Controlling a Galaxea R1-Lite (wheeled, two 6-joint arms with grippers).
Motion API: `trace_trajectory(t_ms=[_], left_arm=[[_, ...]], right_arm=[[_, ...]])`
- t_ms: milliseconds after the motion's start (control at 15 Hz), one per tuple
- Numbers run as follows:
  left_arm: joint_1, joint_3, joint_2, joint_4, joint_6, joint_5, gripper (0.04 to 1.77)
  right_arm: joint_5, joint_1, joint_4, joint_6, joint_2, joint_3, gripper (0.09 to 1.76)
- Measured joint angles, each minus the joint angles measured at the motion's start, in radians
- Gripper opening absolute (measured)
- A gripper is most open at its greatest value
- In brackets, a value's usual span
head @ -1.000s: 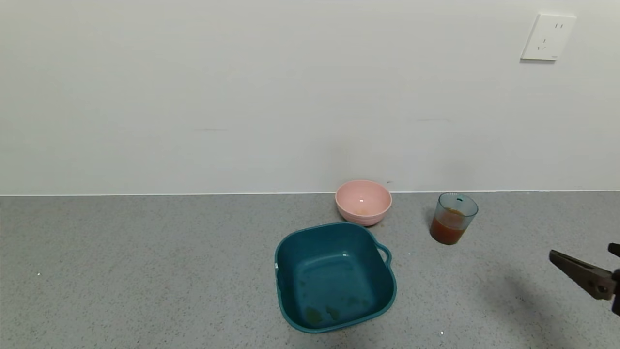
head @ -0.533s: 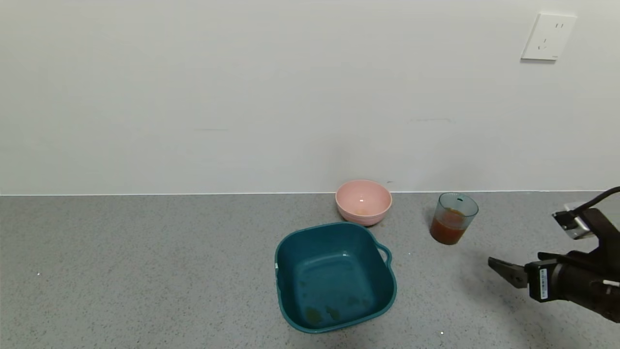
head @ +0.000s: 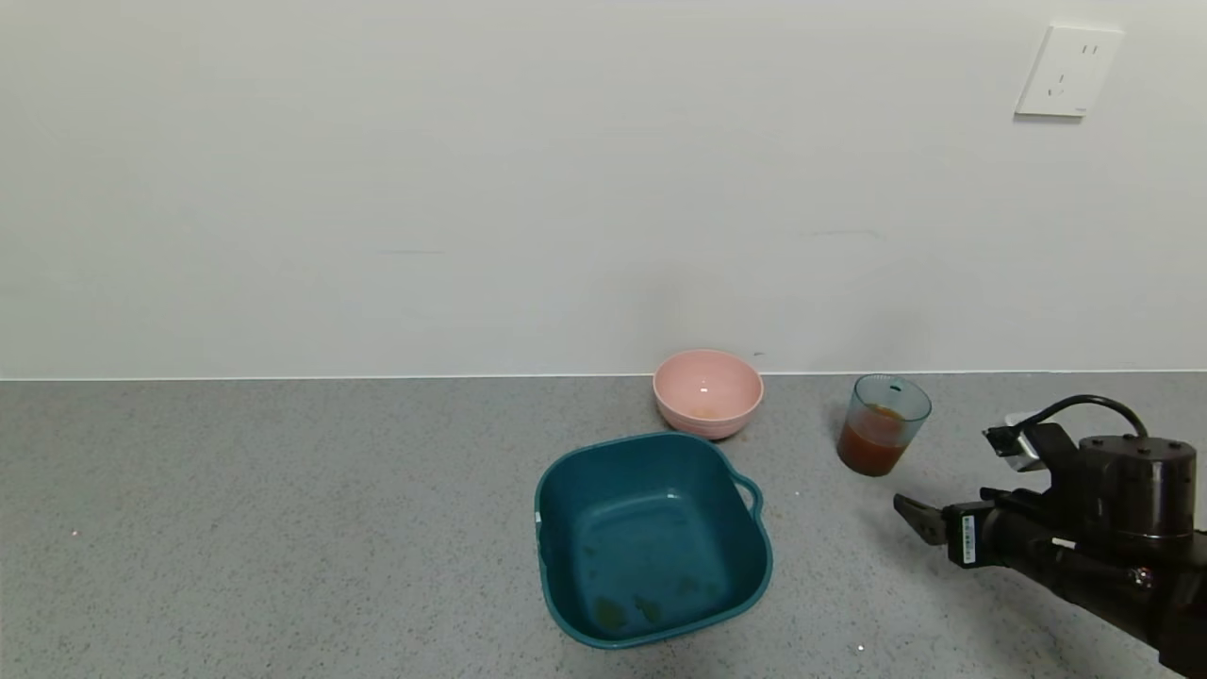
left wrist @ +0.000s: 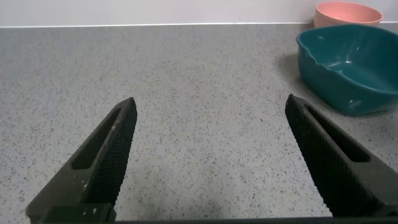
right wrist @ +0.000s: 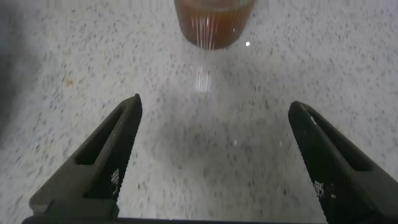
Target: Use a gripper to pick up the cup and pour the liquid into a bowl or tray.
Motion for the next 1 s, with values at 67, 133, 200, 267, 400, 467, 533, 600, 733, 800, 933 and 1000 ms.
trace_trajectory(t_ms=[67,133,200,267,400,467,533,600,733,800,933,1000], left_arm=[[0.000,0.000,0.000,0.000,0.000,0.000,1.72],[0.000,0.000,0.000,0.000,0.000,0.000,1.72],[0.000,0.000,0.000,0.000,0.000,0.000,1.72],[0.000,0.000,0.000,0.000,0.000,0.000,1.72],[0.000,0.000,0.000,0.000,0.001,0.000,1.72],[0.000,0.000,0.000,0.000,0.000,0.000,1.72],[0.000,0.000,0.000,0.000,0.000,0.000,1.72],[0.000,0.000,0.000,0.000,0.000,0.000,1.72],[0.000,0.000,0.000,0.000,0.000,0.000,1.72],[0.000,0.000,0.000,0.000,0.000,0.000,1.72],[0.000,0.000,0.000,0.000,0.000,0.000,1.72],[0.000,0.000,0.000,0.000,0.000,0.000,1.72]], right_arm=[[-0.004,0.002,-0.076,0.000,0.046,0.002,1.71],[-0.007,0.003,-0.143,0.001,0.089,0.002,1.71],[-0.013,0.004,-0.207,0.000,0.132,0.002,1.71],[-0.026,0.004,-0.281,0.000,0.180,0.002,1.71],[-0.040,0.007,-0.441,-0.001,0.266,-0.003,1.71],[-0.044,0.011,-0.489,-0.002,0.302,-0.004,1.71],[-0.045,0.015,-0.532,-0.002,0.333,-0.006,1.71],[-0.046,0.018,-0.567,-0.001,0.361,-0.008,1.71],[-0.047,0.022,-0.581,0.001,0.399,-0.021,1.71],[-0.047,0.023,-0.581,0.002,0.412,-0.030,1.71],[-0.049,0.023,-0.582,0.002,0.431,-0.058,1.71],[-0.050,0.023,-0.582,0.002,0.437,-0.074,1.71]])
